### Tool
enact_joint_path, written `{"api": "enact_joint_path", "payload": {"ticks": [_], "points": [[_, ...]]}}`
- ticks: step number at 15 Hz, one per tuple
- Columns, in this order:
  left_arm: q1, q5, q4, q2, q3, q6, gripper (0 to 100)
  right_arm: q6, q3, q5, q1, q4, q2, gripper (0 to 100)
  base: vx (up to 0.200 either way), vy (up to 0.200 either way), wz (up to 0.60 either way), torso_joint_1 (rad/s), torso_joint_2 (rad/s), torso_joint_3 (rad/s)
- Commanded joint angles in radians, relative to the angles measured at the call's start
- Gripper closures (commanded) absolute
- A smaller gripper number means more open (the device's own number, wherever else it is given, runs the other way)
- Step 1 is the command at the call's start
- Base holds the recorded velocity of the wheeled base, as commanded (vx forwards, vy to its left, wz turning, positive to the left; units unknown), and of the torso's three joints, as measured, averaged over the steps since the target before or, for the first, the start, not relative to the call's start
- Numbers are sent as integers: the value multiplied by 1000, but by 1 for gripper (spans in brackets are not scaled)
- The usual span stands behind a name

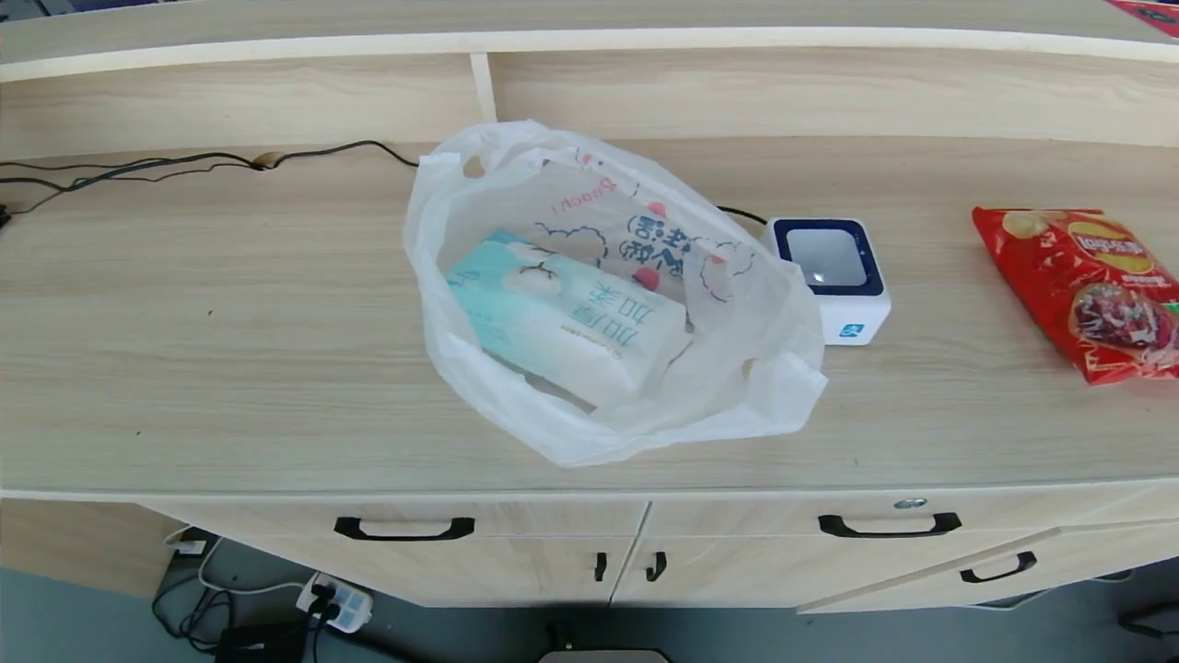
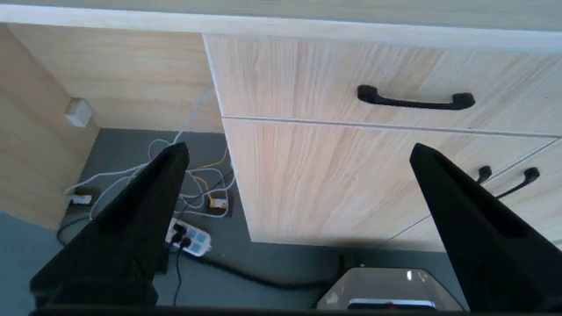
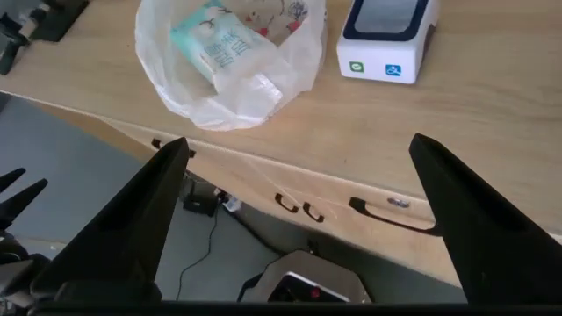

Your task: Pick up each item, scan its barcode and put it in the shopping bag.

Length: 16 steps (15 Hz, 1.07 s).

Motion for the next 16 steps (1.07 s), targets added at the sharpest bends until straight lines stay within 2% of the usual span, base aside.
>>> {"api": "enact_joint_path", "payload": {"ticks": [1,6,8,10,13,14,15,16], "points": [[0,0,0,0,0,0,0,1,6,1,0,0,9,0,0,0,-600,-12,2,7],[0,0,0,0,0,0,0,16,7,1,2,-5,5,0,0,0,-600,1,0,2],[0,0,0,0,0,0,0,4,6,7,5,-5,6,0,0,0,0,0,0,0],[0,0,0,0,0,0,0,-19,-14,57,6,-6,34,0,0,0,0,0,0,0],[0,0,0,0,0,0,0,-19,-292,126,8,-69,304,0,0,0,0,0,0,0],[0,0,0,0,0,0,0,-17,-327,140,8,-85,333,0,0,0,0,0,0,0],[-2,0,0,0,0,0,0,-51,-416,172,2,-101,398,0,0,0,0,0,0,0],[0,0,0,0,0,0,0,-69,-452,225,-98,-92,427,0,0,0,0,0,0,0]]}}
